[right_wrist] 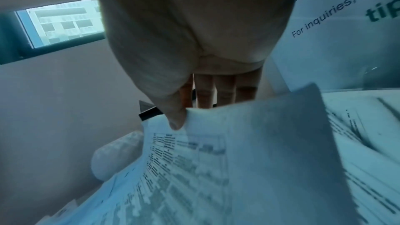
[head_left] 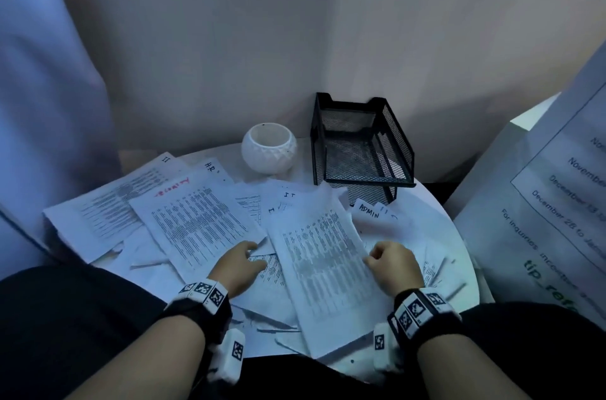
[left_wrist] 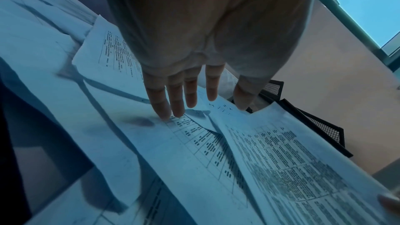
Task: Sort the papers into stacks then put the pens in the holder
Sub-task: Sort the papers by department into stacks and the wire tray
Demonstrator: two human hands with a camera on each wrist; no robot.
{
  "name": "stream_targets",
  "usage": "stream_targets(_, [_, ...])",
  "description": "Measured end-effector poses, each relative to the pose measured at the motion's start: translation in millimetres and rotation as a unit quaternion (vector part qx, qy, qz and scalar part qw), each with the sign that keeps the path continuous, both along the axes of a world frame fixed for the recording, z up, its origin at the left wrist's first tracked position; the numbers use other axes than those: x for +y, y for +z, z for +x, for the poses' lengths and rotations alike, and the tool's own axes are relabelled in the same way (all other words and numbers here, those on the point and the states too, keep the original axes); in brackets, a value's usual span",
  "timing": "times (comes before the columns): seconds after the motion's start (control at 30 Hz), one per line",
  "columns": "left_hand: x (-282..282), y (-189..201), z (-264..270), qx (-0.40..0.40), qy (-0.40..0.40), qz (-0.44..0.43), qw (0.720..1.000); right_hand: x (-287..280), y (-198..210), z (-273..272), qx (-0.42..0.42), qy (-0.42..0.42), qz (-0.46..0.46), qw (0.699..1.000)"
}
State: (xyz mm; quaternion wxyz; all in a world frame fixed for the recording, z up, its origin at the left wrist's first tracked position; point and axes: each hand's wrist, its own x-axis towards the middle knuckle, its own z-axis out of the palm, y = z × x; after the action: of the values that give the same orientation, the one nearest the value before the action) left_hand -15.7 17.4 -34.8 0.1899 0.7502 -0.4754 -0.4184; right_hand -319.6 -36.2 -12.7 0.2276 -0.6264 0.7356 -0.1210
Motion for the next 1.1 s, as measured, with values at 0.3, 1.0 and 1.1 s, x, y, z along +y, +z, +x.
stream_targets(0.3, [-5.9,9.0,-8.2,0.271,0.138,-0.038,0.952,4.4,25.2,32.5,-0.491,-0.066,-0.032,0.868])
stream_targets(1.0, [7.3,19.4,58.3,0.089,0.286,-0.148,0.943,-4.8,-22.5,45.4,-0.061,0.026,-0.026,0.997])
stream_targets(1.1, [4.3,20.2,57.9,0.068,0.303,-0.133,0.941,-2.2,16.0,40.5,-0.007,0.1,-0.126,0.987])
